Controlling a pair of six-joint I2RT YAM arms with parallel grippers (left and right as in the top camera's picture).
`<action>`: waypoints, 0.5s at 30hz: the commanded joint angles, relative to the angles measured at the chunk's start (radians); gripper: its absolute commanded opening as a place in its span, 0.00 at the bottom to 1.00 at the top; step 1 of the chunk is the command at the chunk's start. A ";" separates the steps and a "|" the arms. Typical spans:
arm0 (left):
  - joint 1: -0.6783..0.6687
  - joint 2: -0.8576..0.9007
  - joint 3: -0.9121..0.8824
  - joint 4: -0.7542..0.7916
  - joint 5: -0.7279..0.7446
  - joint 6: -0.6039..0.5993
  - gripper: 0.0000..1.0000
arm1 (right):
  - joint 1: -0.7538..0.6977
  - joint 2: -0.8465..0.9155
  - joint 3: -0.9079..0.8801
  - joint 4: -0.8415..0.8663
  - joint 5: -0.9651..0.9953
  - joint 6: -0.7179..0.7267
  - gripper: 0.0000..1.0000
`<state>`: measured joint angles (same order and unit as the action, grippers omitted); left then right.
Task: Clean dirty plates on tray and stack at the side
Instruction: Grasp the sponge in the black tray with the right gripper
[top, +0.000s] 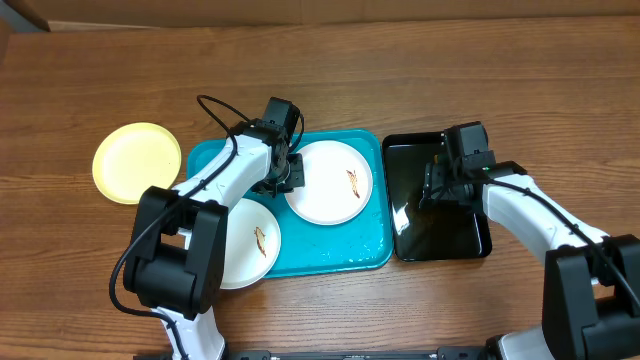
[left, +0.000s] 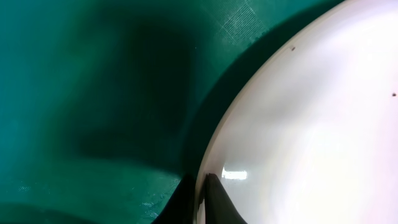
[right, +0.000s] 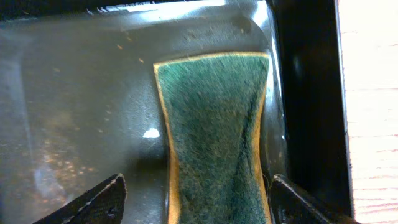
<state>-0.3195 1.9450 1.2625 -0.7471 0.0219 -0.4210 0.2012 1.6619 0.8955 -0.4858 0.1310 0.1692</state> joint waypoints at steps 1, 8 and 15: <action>-0.003 0.019 -0.030 -0.007 -0.029 -0.021 0.04 | 0.002 0.011 0.003 -0.018 0.018 -0.002 0.66; -0.003 0.019 -0.030 -0.006 -0.030 -0.021 0.04 | 0.003 0.029 0.003 -0.025 -0.021 -0.002 0.48; -0.003 0.019 -0.031 -0.006 -0.030 -0.021 0.04 | 0.003 0.065 0.002 -0.031 -0.058 -0.002 0.49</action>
<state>-0.3195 1.9430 1.2625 -0.7471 0.0227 -0.4217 0.2008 1.6962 0.8955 -0.5159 0.1078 0.1631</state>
